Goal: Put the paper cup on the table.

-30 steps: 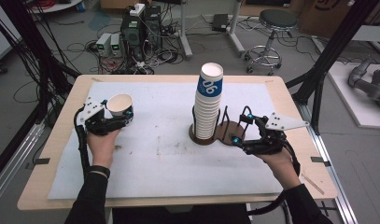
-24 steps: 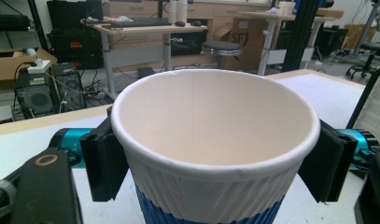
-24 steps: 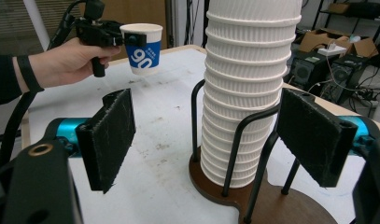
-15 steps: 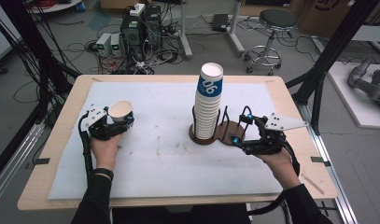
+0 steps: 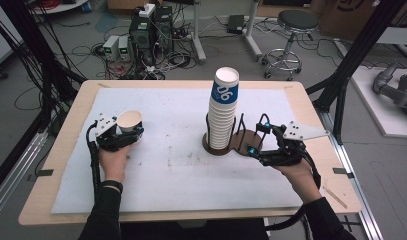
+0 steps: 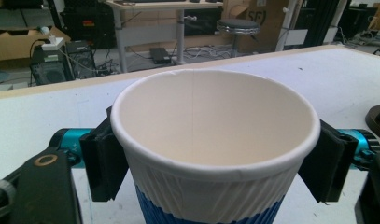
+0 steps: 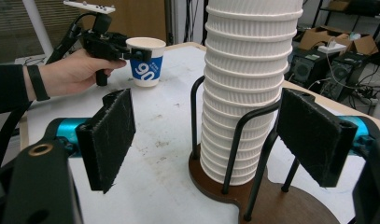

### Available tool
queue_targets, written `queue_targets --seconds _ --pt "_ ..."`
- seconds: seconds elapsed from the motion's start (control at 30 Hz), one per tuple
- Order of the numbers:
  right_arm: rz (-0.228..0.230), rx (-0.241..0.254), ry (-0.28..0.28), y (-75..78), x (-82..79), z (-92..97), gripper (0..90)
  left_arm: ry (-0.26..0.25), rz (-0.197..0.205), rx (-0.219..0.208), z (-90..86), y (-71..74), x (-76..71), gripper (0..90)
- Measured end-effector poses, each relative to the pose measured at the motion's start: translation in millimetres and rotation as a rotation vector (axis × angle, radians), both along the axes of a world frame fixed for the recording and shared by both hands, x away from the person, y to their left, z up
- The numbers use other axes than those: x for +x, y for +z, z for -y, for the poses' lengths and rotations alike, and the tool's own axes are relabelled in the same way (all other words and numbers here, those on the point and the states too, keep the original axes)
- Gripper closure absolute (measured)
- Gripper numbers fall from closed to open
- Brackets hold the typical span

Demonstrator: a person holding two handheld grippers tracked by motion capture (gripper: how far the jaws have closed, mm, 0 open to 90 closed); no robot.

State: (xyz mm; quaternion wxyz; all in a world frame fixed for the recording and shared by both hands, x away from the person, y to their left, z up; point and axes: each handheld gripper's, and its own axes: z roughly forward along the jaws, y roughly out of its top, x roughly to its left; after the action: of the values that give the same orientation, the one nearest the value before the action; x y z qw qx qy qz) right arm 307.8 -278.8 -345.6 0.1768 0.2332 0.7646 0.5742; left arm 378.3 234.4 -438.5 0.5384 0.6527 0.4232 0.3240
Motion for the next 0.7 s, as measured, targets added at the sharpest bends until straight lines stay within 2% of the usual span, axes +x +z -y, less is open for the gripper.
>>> queue_targets --seconds 0.43,0.7 --pt "0.000 0.003 0.002 0.0 1.1 0.1 20.4 0.005 -0.020 -0.001 -0.7 -4.6 -1.4 20.4" --pt "0.004 0.005 0.007 2.0 2.8 -2.6 20.4 0.013 -0.024 0.033 1.2 -4.4 -6.6 19.0"
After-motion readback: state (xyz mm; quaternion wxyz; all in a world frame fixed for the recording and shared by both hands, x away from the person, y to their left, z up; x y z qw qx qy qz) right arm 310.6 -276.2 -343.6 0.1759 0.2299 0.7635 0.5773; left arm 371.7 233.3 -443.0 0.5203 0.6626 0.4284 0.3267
